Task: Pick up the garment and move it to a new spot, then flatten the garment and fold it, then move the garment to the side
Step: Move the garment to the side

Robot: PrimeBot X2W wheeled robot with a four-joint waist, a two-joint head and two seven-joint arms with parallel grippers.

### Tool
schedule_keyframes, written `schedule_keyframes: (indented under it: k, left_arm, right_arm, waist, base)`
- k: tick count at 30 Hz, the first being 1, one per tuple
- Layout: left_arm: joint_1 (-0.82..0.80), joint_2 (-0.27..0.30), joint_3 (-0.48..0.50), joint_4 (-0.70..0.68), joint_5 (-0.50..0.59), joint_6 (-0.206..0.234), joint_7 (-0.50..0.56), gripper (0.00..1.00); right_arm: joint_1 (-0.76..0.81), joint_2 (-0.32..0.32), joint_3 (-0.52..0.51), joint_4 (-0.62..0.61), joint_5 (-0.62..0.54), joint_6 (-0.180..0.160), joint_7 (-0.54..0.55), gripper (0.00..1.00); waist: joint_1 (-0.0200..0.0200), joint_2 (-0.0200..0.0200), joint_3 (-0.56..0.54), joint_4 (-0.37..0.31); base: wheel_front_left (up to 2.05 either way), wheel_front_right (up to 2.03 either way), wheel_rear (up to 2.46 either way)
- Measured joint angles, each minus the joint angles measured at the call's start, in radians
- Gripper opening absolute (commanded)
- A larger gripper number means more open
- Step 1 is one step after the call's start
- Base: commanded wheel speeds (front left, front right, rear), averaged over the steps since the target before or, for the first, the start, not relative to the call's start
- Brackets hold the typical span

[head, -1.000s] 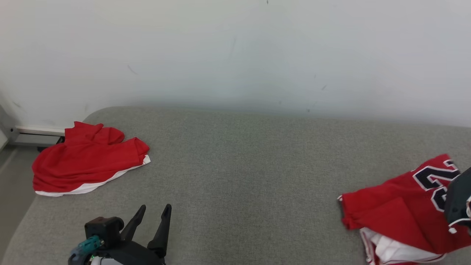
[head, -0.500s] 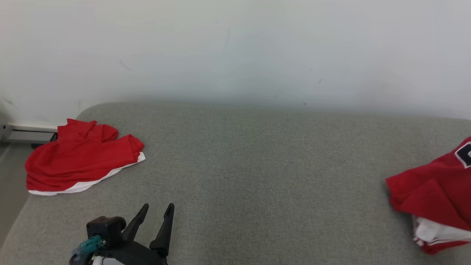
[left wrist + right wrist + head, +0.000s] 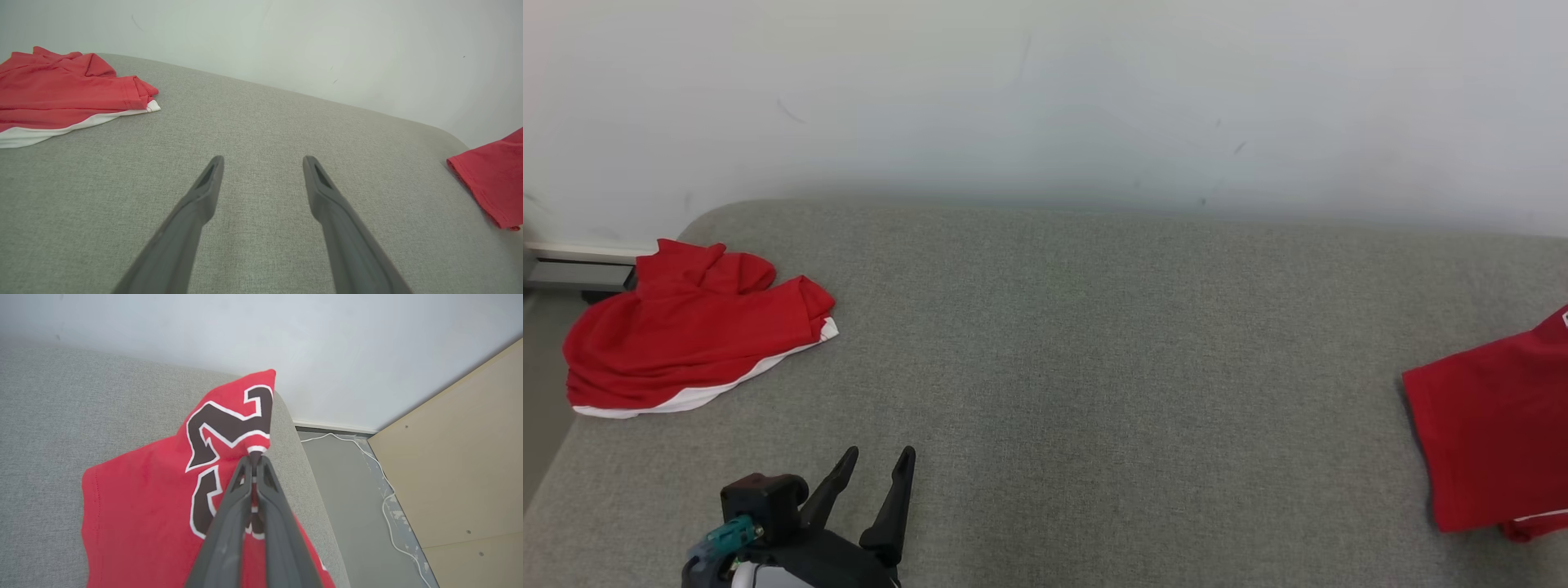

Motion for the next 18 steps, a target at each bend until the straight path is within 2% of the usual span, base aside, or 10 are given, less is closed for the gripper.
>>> schedule_keyframes:
  k: [18]
  left_arm:
    - [-0.016, 0.020, 0.004, -0.002, 0.002, -0.001, 0.008, 1.00]
  right_arm:
    - [0.002, -0.011, -0.021, 0.059, -0.070, 0.000, -0.042, 0.00]
  waist:
    - [0.0000, 0.0000, 0.019, -0.016]
  base:
    - [0.00, 0.00, 0.00]
